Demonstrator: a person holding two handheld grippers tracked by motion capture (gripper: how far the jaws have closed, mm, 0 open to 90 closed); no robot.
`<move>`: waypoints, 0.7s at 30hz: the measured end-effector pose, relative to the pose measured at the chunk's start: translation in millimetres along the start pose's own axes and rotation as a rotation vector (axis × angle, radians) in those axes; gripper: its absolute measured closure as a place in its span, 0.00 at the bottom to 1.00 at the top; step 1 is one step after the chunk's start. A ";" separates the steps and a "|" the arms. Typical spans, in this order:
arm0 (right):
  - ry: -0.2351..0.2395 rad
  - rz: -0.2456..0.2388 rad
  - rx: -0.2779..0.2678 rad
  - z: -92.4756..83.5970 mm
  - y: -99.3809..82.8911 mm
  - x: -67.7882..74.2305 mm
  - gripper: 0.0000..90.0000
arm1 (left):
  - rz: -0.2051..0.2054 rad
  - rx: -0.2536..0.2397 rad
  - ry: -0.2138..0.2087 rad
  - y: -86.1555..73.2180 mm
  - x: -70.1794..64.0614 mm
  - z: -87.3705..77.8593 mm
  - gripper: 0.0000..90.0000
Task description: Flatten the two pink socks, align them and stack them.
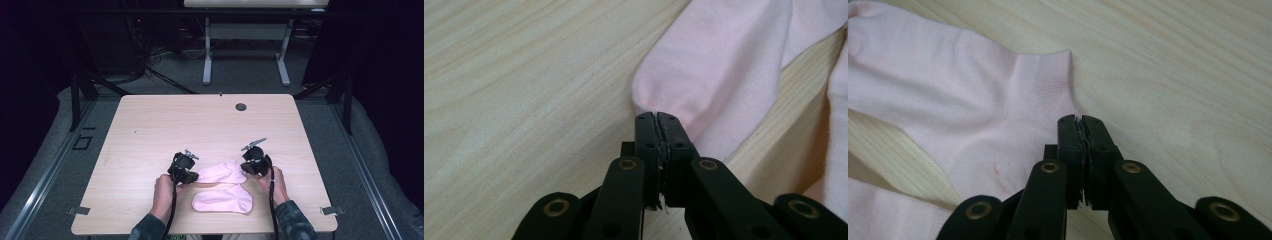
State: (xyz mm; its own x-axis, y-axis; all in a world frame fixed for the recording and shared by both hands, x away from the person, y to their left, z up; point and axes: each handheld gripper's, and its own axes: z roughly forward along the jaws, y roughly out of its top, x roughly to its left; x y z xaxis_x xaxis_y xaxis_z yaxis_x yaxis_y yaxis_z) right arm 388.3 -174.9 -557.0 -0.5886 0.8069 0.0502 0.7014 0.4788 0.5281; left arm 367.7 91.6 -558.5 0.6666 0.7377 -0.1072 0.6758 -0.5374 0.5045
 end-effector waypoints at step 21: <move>-0.012 0.007 -0.074 -35.1 -0.4 0.0 0.98 | -0.022 -0.094 -0.073 -0.4 -1.0 -26.5 0.98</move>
State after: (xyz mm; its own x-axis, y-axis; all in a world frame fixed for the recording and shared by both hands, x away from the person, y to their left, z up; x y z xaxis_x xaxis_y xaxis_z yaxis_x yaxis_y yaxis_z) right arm 373.8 -187.2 -527.4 -0.5790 0.8141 0.0441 0.6732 0.4469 0.5891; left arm 358.4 101.9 -535.9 0.6754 0.7153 -0.1794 0.6604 -0.4784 0.5787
